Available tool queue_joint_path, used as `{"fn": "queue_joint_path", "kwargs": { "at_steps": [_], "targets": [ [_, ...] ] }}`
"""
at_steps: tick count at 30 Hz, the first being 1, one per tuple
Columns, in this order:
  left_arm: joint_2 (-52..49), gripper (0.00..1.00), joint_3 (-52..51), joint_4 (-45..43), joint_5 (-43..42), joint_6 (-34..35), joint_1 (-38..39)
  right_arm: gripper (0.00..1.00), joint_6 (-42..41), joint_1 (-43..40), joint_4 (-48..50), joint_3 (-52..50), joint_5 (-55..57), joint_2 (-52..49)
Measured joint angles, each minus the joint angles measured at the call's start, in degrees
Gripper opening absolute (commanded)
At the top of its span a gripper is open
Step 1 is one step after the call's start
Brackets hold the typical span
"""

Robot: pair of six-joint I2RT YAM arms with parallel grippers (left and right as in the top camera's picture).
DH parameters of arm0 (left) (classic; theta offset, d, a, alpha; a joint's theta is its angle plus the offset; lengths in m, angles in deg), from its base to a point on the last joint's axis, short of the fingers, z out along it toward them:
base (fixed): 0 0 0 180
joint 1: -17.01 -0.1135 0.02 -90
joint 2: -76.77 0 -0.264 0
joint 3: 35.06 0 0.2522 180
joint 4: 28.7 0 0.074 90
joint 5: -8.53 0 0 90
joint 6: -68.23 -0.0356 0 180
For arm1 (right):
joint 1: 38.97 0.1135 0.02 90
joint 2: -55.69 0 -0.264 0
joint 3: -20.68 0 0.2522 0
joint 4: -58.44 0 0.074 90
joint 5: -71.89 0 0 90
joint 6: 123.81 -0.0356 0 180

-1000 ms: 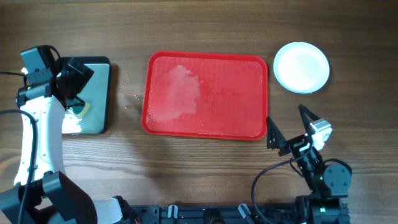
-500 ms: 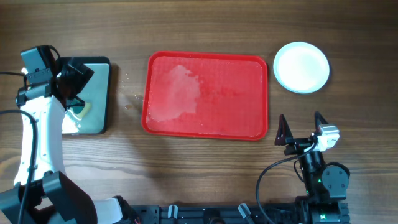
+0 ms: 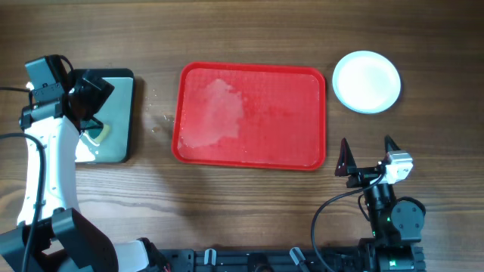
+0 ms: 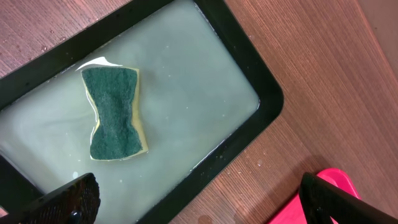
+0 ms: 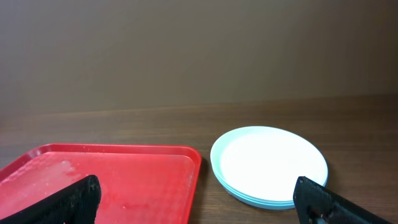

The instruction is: Clean dirty plates on tray and stack at the side

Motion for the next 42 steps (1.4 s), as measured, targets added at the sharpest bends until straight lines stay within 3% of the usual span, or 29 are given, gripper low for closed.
{"fn": "queue_joint_path", "kwargs": {
  "at_steps": [14,20,23,26,31,42],
  "targets": [
    [0.0,1.00,0.0,0.3,0.0,0.0,0.0,1.00,0.0,0.0,0.0,0.0,0.0,0.0],
    [0.0,1.00,0.0,9.7,-0.3,0.0,0.0,1.00,0.0,0.0,0.0,0.0,0.0,0.0],
    [1.4,1.00,-1.9,9.8,-1.6,0.0,0.4,1.00,0.0,0.0,0.0,0.0,0.0,0.0],
    [7.8,1.00,-9.5,5.1,-2.8,-1.0,2.7,1.00,0.0,0.0,0.0,0.0,0.0,0.1],
    [26.4,1.00,-25.8,-9.3,-6.2,-8.9,6.3,1.00,0.0,0.0,0.0,0.0,0.0,0.2],
    [60.2,1.00,-44.6,-13.9,-8.5,-13.8,6.6,1.00,0.2,0.0,0.0,0.0,0.0,0.2]
  ]
}}
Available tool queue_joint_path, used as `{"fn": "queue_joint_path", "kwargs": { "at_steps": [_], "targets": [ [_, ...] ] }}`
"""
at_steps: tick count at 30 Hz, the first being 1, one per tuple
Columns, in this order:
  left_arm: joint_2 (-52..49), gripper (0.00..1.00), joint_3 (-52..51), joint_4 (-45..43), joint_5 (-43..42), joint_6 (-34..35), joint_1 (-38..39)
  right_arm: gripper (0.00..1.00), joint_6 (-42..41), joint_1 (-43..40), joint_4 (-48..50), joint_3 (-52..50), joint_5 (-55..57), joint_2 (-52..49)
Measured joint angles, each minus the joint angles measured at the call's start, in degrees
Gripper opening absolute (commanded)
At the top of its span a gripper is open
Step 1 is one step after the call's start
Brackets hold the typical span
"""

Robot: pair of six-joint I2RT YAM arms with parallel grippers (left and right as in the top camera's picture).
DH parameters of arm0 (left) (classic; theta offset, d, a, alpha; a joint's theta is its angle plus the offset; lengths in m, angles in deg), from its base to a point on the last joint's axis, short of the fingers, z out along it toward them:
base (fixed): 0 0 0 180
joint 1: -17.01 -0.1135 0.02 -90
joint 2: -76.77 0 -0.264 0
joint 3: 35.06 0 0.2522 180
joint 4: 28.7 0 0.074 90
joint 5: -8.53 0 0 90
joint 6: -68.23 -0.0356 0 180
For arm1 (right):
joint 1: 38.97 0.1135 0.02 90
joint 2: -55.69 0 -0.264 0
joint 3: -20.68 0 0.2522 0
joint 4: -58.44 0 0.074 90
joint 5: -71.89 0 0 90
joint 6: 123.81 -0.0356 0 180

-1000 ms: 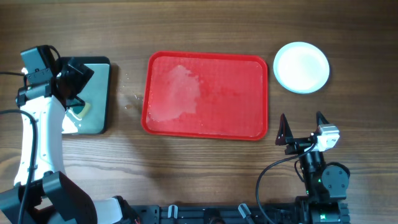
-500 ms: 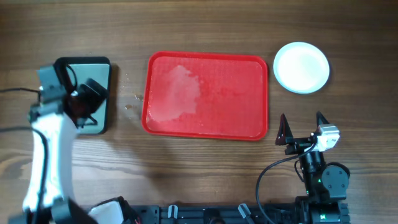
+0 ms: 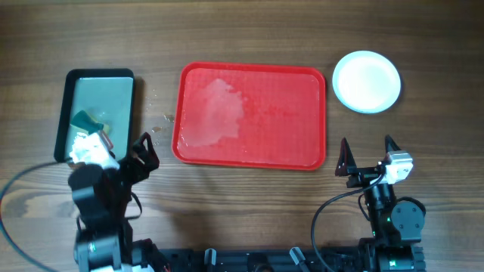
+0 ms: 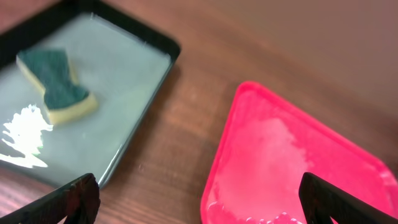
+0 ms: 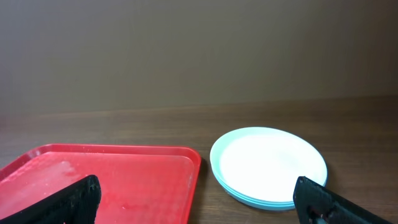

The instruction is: Clean dirty plates on tray and stack at the side

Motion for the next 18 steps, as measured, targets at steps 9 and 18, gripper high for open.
{"fn": "queue_joint_path", "kwargs": {
  "at_steps": [9,18],
  "targets": [
    [15.9,1.00,-12.9,-12.8,-0.4,-6.5,6.3,1.00,0.2,0.0,0.0,0.0,0.0,0.0],
    [23.6,1.00,-21.6,-20.0,0.3,-7.1,9.5,1.00,0.4,0.0,0.0,0.0,0.0,0.0]
  ]
}}
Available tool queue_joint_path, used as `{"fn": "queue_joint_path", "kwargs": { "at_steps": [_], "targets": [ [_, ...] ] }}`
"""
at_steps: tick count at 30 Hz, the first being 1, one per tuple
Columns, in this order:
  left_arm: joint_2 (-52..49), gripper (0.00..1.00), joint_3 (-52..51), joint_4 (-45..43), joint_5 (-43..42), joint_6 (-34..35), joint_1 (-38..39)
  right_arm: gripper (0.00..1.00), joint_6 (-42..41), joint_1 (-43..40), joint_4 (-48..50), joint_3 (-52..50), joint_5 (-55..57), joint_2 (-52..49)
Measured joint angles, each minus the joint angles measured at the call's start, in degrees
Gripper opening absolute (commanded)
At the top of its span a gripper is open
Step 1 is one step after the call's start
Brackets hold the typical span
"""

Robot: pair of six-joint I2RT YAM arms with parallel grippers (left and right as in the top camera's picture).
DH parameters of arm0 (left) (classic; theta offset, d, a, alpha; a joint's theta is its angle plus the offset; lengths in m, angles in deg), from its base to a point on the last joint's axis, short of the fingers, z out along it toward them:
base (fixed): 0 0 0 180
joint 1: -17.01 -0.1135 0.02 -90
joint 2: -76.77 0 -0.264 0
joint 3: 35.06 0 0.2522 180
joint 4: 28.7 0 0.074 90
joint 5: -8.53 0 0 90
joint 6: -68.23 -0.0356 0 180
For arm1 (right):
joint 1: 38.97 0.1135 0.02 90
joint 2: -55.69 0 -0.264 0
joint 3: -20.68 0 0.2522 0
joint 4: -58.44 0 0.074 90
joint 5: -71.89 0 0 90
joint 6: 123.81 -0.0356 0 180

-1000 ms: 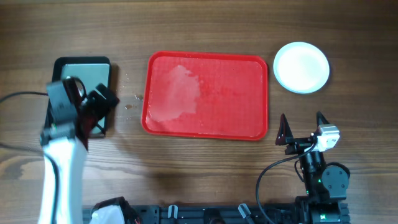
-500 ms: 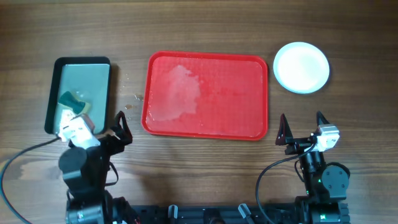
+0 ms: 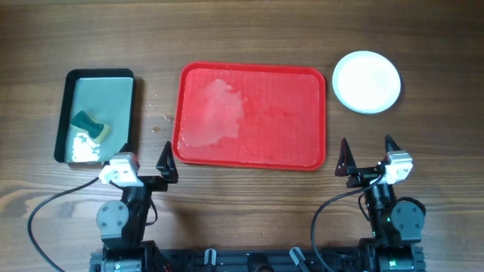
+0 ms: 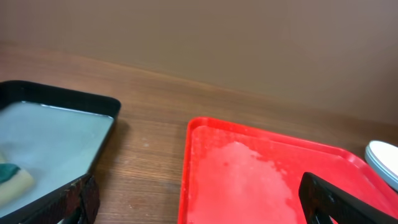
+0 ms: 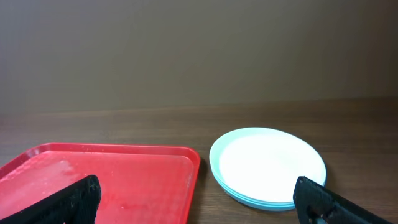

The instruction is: Clean dirty plates on tray and stack at the side

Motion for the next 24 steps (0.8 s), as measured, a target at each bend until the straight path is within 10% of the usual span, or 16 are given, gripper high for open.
{"fn": "queue_joint_path", "kwargs": {
  "at_steps": [24],
  "targets": [
    [2.3,1.00,-0.2,0.8,4.7,-5.9,4.0,1.00,0.0,0.0,0.0,0.0,0.0,0.0]
  ]
}}
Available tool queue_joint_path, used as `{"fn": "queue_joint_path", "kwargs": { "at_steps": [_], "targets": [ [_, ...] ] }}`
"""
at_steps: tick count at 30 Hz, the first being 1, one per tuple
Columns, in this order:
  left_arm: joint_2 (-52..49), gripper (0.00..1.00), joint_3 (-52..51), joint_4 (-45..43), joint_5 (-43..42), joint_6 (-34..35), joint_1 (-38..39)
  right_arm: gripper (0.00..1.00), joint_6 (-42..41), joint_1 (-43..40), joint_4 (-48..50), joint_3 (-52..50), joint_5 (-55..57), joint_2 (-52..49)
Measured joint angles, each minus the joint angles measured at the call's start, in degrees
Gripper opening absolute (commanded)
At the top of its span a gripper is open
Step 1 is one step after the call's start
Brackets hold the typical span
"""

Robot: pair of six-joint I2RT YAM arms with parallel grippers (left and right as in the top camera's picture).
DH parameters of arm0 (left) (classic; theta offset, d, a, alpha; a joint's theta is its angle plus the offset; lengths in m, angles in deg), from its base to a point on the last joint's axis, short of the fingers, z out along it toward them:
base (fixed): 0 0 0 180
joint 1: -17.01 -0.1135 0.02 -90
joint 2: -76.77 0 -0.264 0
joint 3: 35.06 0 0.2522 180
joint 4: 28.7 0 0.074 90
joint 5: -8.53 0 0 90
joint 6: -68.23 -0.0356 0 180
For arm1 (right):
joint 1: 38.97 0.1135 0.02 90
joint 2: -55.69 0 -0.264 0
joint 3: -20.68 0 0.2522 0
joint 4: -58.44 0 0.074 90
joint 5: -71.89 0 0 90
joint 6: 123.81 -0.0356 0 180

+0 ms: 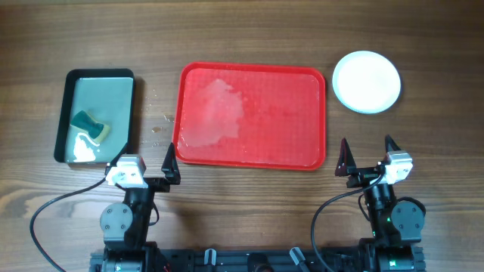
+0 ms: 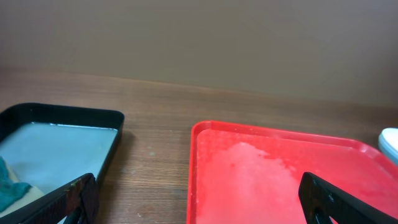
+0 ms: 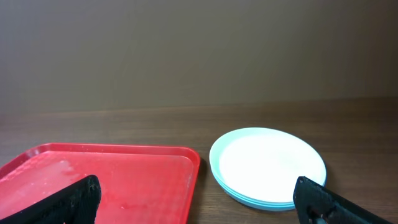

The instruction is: Clean dirty plates on tray and stack at the side

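Note:
The red tray (image 1: 249, 113) lies mid-table with a wet soapy patch on its left half and no plates on it; it also shows as the tray (image 2: 280, 174) and the tray (image 3: 124, 180). A stack of white plates (image 1: 367, 81) sits at the far right, seen too as the plates (image 3: 268, 165). My left gripper (image 1: 147, 166) rests open near the front left, short of the tray's left corner. My right gripper (image 1: 368, 159) rests open near the front right, below the plates. Neither holds anything.
A black basin of soapy water (image 1: 97, 115) stands at the left with a green and yellow sponge (image 1: 91, 125) lying in it. The basin's corner (image 2: 93, 134) shows in the left wrist view.
My left gripper has shifted slightly to the right and squared up at its place near the front edge. The right arm, plates, tray and sponge have not moved.
My left gripper hung open over the basin with the sponge lying in the water. Then it was lower and nearer the front, beside the basin. Later it was at the front left facing the tray, where it stays now. The right arm stayed still throughout.

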Motion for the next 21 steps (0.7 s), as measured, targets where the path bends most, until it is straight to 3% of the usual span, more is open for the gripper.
{"fn": "queue_joint_path", "kwargs": {
  "at_steps": [21],
  "targets": [
    [0.0,1.00,0.0,0.1,1.1,-4.8,0.0,1.00,0.0,0.0,0.0,0.0,0.0,0.0]
  ]
}}
